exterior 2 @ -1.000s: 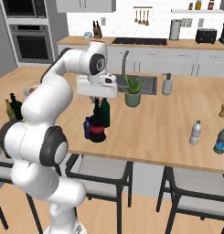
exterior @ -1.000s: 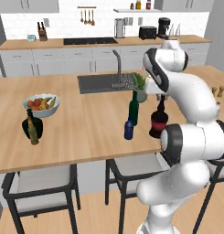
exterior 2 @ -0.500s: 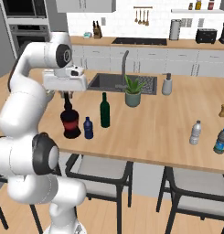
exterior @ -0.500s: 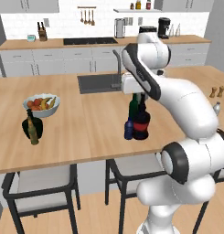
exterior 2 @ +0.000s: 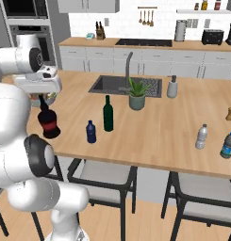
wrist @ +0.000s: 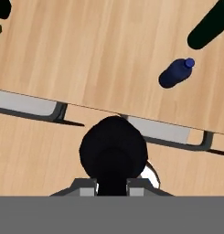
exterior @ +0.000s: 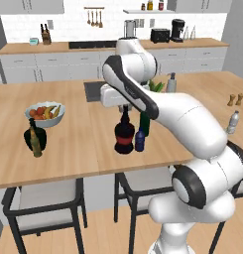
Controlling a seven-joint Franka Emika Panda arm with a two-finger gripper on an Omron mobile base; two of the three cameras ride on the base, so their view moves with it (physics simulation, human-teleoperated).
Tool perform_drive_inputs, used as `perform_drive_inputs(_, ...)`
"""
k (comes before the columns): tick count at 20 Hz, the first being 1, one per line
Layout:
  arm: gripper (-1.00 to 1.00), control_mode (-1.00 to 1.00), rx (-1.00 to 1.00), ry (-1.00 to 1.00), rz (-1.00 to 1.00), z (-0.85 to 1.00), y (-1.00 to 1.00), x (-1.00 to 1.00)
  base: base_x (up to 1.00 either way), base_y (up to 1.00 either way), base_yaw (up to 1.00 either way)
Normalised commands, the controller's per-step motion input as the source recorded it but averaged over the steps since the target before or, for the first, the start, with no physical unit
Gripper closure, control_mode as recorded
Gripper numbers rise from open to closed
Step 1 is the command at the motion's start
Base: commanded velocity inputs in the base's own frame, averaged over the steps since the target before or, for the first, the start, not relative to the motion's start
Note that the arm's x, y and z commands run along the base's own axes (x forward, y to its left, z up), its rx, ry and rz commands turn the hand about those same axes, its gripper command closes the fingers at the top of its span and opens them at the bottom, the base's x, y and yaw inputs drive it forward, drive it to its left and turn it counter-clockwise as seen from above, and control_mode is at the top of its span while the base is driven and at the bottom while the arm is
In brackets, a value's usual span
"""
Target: Move the plastic bottles in the middle to the plastics group, and the glass bottles in the middle to the glass group.
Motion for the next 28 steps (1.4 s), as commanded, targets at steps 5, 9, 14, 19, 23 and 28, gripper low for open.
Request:
perform_drive_inputs(5,1.00,-1.00,0.00,-0.05,0.06,-0.04,0.88,0.21,0.00,0.00,0.00)
perform_drive_inputs(9,1.00,-1.00,0.01,0.00,0.05,-0.25,0.66,0.45,0.00,0.00,0.00)
perform_drive_inputs(14,1.00,-1.00,0.01,0.00,0.06,-0.27,0.62,0.51,0.00,0.00,0.00)
perform_drive_inputs(19,1.00,-1.00,0.00,0.00,0.02,-0.25,0.61,0.51,0.00,0.00,0.00)
perform_drive_inputs(23,1.00,-1.00,0.00,0.05,0.00,-0.23,0.48,0.49,0.00,0.00,0.00)
perform_drive_inputs(28,1.00,-1.00,0.00,0.07,0.00,-0.23,0.32,0.27,0.00,0.00,0.00)
